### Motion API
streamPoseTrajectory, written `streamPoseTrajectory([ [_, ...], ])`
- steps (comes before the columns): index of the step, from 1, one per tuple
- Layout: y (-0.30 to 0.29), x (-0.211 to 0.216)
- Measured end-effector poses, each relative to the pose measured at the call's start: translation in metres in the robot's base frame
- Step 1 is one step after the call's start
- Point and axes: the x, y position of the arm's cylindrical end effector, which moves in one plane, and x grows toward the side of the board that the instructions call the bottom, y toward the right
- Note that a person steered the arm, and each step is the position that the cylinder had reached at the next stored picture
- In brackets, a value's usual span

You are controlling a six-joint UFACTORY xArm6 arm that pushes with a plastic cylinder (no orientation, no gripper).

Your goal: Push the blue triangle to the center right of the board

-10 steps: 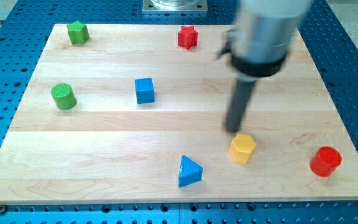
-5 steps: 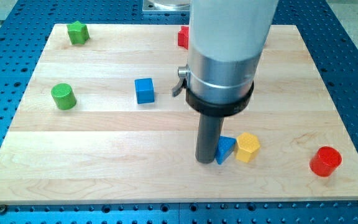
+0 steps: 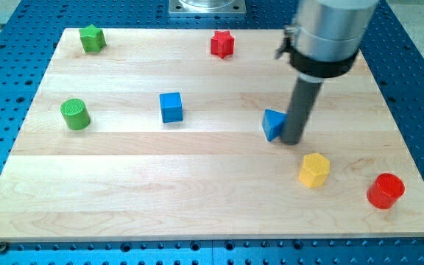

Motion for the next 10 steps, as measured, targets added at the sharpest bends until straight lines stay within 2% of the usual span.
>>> streamPoseTrajectory([
  [1,-0.019,0.012],
  [2,-0.019,-0.027],
  [4,0.052,-0.069],
  [5,0.05,-0.079],
  [6,0.045,-0.086],
  [7,-0.01,-0.088],
  [8,-0.022,-0.113],
  [9,0.029,-0.149],
  [10,0.062,-0.124],
])
